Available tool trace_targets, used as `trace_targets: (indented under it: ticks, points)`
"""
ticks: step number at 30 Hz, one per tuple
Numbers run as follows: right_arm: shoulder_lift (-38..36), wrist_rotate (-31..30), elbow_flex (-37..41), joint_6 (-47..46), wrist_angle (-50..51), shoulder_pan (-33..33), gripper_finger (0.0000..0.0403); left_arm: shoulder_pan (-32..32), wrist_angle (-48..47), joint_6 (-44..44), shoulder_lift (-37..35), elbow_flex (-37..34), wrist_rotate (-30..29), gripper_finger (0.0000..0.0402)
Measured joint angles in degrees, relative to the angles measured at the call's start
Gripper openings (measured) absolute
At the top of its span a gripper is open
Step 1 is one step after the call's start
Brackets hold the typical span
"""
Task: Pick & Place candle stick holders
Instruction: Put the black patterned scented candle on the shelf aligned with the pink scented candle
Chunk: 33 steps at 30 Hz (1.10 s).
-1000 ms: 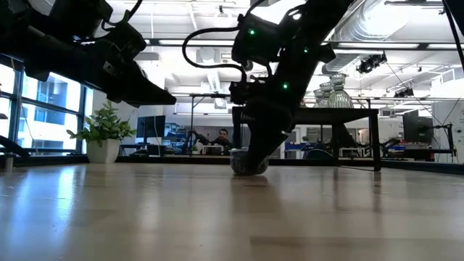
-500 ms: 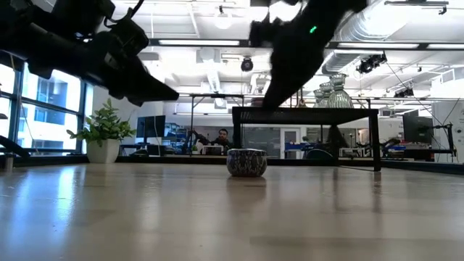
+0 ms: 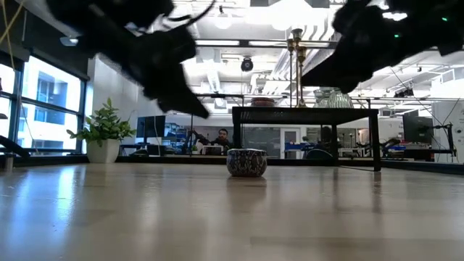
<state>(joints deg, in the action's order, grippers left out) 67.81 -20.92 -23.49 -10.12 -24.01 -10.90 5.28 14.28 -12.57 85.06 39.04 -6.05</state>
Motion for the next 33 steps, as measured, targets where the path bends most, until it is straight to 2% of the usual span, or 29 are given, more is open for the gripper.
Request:
trace_targets:
  ticks: [2, 4, 11, 17, 20, 25, 33]
  points:
    - [-2.6, 0.3, 3.0, 0.1, -3.5, 0.0, 0.0016, 0.0, -1.7, -0.9, 2.6, 3.8, 1.0, 0.0018]
    - [-4.5, 0.3, 5.0, 0.1, -5.2, -0.3, 0.0006, 0.0, -3.6, -1.0, 5.0, 7.2, 1.1, 0.0043]
    - [-6.3, -5.2, 7.6, 0.0, -7.5, -1.9, 0.0034, 0.0, -10.2, -2.1, 10.6, 14.5, -3.4, 0.0183]
    - [-6.3, -5.3, 7.6, 0.1, -7.5, -2.0, 0.0025, 0.0, -11.1, -2.6, 13.9, 17.7, -5.3, 0.0308]
    - [-6.3, -5.3, 7.6, 0.1, -7.5, -2.0, 0.0016, 0.0, -11.3, -1.8, 15.0, 18.5, -5.3, 0.0353]
    - [-6.3, -5.1, 7.6, 0.1, -7.6, -2.0, 0.0005, 0.0, -11.4, -1.2, 17.1, 18.8, -8.6, 0.039]
    - [-6.3, -5.1, 7.6, 0.1, -7.6, -2.0, 0.0004, -0.1, -6.5, -0.9, 20.8, 18.8, -10.4, 0.0397]
